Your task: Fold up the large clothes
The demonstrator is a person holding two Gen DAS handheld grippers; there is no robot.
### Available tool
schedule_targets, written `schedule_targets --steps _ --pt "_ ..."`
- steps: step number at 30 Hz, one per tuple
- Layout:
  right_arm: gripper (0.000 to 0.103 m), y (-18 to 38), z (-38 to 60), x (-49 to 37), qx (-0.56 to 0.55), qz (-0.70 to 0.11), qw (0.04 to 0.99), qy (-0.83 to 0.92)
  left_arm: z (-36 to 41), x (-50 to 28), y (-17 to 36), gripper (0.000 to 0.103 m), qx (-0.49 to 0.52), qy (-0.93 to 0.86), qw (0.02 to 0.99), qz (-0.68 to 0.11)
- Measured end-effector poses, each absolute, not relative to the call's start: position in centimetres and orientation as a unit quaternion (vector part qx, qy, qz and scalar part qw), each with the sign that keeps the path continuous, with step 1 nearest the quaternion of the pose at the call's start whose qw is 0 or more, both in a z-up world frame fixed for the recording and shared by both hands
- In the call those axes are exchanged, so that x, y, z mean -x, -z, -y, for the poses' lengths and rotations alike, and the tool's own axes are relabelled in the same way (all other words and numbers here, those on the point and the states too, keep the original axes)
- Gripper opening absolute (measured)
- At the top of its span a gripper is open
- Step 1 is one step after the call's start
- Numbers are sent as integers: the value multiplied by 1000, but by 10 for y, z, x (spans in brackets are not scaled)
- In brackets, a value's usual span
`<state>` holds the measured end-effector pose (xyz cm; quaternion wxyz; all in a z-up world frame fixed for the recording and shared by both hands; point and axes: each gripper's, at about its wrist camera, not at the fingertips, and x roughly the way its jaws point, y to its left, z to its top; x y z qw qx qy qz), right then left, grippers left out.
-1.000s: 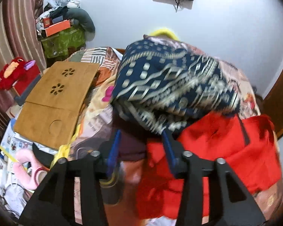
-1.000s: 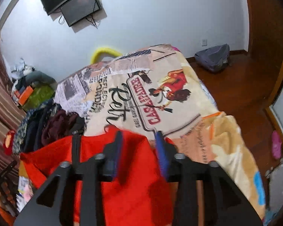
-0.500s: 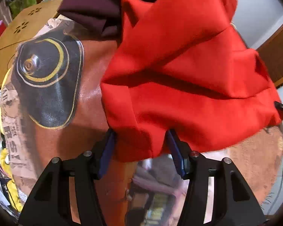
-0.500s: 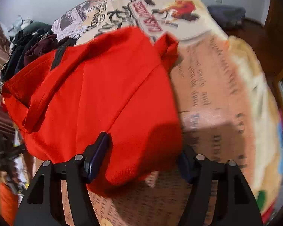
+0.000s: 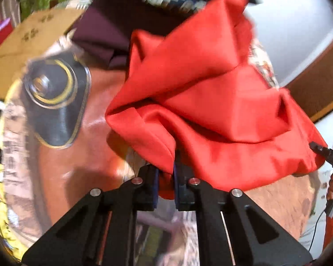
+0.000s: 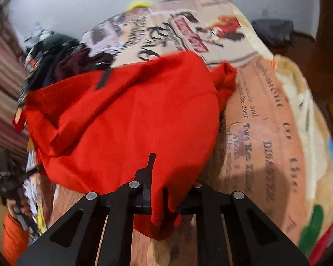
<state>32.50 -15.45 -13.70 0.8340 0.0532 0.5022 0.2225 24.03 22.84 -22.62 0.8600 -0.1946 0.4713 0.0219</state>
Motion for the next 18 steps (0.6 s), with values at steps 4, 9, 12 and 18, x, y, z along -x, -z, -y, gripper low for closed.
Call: schedule_targets --steps 4,9,12,18 --pt "11 126 162 -288 -30 -502 833 -233 -232 -198 199 8 182 -6 878 -443" --pt "13 132 174 -249 -5 -505 827 -247 -237 -161 215 9 153 -11 864 -480" --pt "26 133 177 -236 12 -497 834 -238 -227 -157 231 18 116 -28 848 -517" --pt "50 113 188 -236 28 -462 868 -179 -220 -150 226 24 73 -79 842 -528"
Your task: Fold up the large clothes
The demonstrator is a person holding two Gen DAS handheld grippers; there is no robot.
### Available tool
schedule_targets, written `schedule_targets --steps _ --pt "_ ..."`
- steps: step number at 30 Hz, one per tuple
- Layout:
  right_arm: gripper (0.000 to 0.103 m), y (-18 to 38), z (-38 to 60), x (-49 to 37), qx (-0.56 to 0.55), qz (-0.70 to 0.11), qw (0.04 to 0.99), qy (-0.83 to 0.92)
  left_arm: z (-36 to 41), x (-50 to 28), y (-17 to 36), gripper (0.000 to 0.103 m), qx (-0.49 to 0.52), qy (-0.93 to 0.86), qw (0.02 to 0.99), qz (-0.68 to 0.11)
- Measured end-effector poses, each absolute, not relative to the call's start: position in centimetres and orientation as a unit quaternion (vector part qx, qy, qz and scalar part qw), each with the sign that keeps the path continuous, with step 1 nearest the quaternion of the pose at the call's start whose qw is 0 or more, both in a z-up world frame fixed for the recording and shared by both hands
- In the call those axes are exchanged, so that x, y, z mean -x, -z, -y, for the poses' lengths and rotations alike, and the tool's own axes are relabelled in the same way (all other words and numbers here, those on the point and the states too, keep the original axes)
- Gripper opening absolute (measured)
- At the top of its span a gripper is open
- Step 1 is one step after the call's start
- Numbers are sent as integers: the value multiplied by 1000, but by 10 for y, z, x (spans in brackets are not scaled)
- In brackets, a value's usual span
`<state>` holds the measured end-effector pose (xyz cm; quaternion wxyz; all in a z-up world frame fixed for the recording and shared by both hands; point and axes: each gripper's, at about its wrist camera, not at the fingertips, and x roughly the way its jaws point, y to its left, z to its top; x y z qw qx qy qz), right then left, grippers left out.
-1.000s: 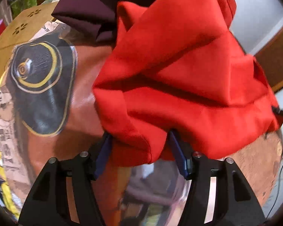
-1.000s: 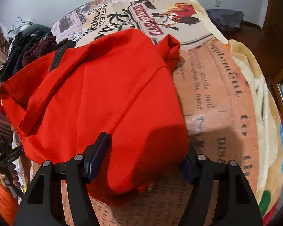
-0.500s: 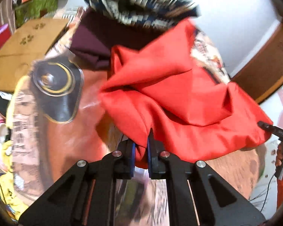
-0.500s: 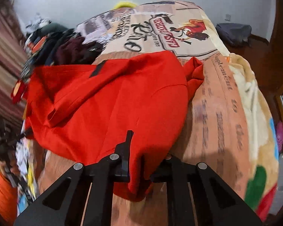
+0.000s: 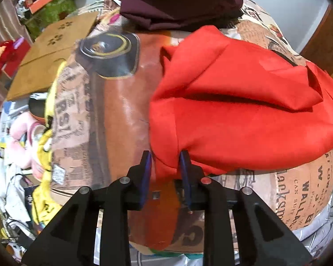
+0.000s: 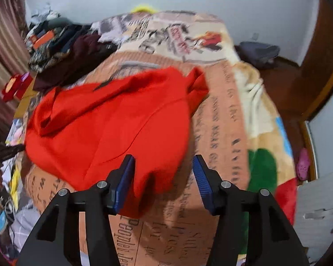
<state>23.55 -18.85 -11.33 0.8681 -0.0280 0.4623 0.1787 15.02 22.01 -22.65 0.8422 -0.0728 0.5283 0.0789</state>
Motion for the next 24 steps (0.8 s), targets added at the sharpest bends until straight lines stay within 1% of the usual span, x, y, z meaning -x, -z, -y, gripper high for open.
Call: schedule_targets --steps 5,7,8,11,14,17,19,21,24 --pt "51 91 178 -246 39 -430 886 -170 -214 -161 188 25 37 -82 868 -487" --pt "52 87 165 -249 53 -422 886 -185 -208 -169 179 35 45 -55 876 -478" --pt "53 86 154 -252 60 -421 883 -198 -205 -175 179 37 54 -35 876 -478" --pt "58 95 127 -255 76 -425 871 -235 -183 -194 193 37 73 25 860 -504" --pt "58 116 101 -256 96 -446 849 -267 -154 -214 220 37 89 77 833 -541" --pt "58 143 77 -259 129 -470 826 -282 -131 -230 232 37 62 72 836 -540" --pt "59 155 69 -259 152 -478 818 -282 -129 -243 230 37 66 69 840 -534" --pt "59 164 66 -254 172 -465 821 -284 -136 -264 230 38 78 65 839 -534" --pt "60 163 71 -251 168 -458 822 -293 -163 -302 228 38 60 4 849 -525"
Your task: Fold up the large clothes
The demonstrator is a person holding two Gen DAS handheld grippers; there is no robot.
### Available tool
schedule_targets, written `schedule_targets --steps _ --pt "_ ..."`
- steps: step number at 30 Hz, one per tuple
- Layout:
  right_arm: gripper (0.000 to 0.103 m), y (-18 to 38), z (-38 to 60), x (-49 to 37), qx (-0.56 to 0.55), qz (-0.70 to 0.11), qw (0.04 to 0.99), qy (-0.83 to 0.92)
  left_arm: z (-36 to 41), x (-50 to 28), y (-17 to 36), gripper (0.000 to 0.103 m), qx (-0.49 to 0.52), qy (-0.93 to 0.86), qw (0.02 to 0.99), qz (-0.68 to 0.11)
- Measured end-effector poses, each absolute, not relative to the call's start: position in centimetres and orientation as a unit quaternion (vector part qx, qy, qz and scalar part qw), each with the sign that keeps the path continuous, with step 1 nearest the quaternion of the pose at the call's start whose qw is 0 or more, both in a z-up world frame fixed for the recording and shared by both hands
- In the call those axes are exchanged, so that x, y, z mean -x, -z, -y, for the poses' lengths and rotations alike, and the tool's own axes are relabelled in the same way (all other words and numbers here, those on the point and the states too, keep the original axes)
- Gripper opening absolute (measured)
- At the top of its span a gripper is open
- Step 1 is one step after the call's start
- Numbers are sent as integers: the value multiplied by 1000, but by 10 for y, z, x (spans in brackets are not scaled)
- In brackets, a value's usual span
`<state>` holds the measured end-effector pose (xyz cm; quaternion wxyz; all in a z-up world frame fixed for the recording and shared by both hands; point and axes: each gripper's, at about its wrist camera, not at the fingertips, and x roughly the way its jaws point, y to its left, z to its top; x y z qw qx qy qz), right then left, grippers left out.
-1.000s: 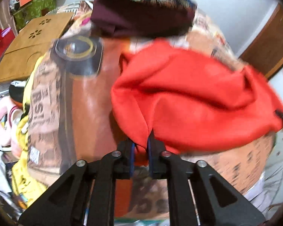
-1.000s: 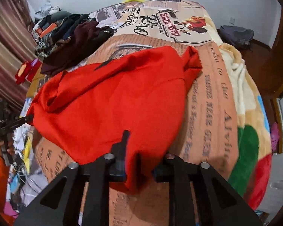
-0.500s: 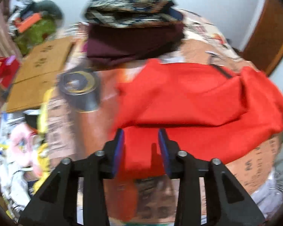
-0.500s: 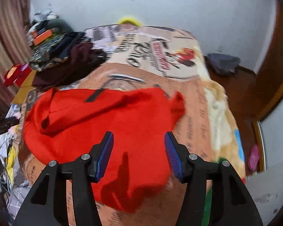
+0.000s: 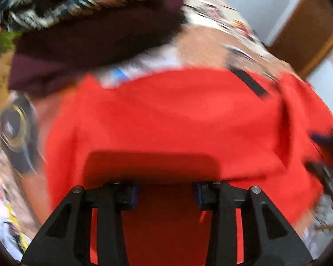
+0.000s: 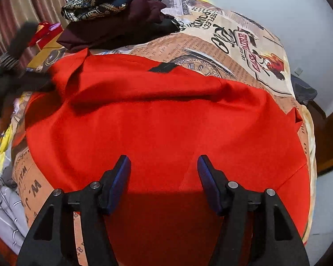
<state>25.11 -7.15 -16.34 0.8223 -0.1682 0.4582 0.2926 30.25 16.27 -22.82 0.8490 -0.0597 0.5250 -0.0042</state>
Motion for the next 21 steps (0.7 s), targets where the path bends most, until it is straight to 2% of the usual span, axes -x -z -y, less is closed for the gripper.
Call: schedule_targets --steps 4,7,17,19,21 --pt "60 160 76 -256 149 -474 814 -301 -215 -336 220 38 74 -131 849 -507" --pt "60 155 75 -259 147 -483 809 -301 -237 -327 208 38 130 -122 854 -489" --pt "60 150 73 -254 130 -478 824 -275 -201 -244 220 42 76 -52 841 -533" --pt "60 143 70 -249 131 -468 829 -276 -188 -231 221 54 72 -55 842 -532" --pt "60 135 67 -244 124 -456 836 -278 -183 -210 215 61 74 -65 849 -519"
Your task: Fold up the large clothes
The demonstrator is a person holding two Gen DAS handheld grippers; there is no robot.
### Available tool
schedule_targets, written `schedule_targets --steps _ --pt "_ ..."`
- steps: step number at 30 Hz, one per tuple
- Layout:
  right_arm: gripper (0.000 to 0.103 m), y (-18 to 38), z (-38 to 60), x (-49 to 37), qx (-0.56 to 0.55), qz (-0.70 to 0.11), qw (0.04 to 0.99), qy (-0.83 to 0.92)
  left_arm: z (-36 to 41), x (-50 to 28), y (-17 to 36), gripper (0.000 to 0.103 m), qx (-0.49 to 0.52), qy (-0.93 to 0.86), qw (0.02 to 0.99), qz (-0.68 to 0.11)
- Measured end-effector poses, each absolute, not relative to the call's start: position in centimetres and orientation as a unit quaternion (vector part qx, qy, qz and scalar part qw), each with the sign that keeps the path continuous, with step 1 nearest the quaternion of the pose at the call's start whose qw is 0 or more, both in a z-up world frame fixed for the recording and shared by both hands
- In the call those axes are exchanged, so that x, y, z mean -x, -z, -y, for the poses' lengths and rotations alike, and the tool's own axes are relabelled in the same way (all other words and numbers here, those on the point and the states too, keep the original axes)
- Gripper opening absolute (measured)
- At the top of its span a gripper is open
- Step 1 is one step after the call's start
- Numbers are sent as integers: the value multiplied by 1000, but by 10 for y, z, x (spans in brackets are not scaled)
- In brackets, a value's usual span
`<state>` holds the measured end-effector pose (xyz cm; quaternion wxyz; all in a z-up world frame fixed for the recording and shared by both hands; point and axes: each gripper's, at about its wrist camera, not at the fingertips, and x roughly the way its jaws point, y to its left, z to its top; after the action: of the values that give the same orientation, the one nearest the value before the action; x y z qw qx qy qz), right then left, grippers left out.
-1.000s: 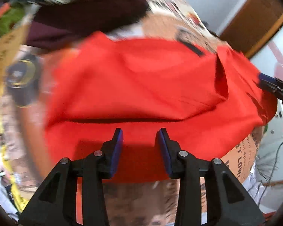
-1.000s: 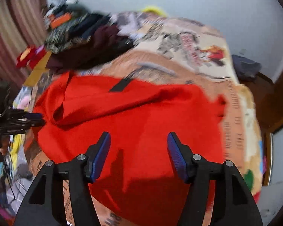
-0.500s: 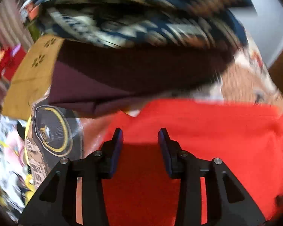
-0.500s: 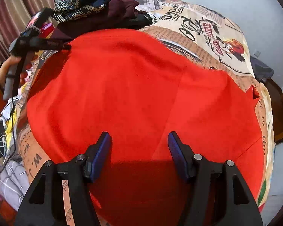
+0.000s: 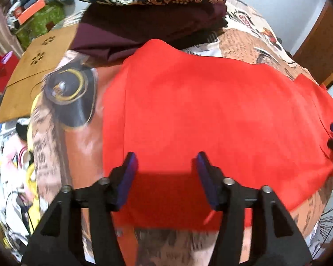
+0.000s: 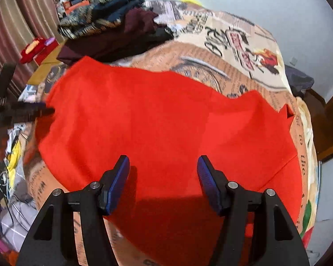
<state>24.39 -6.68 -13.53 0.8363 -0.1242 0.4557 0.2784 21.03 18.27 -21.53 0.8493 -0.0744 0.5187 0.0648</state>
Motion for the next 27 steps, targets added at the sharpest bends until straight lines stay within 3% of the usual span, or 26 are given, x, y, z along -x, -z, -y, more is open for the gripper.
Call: schedule_targets --steps 3,5,9,19,27 --pt "60 127 61 -239 114 -438 847 -278 -179 -185 205 71 76 -85 859 -500" --pt "60 121 55 -233 109 -426 854 -277 -180 -169 197 72 75 -100 864 -487" --pt "74 116 44 -224 105 -406 864 -278 -194 -139 188 86 105 -125 871 -463" --pt "75 132 5 -218 144 -413 856 -275 -240 -105 232 87 319 -102 824 -457" --pt "76 166 -1 -224 153 -454 836 -267 -230 -128 277 87 466 9 755 -461"
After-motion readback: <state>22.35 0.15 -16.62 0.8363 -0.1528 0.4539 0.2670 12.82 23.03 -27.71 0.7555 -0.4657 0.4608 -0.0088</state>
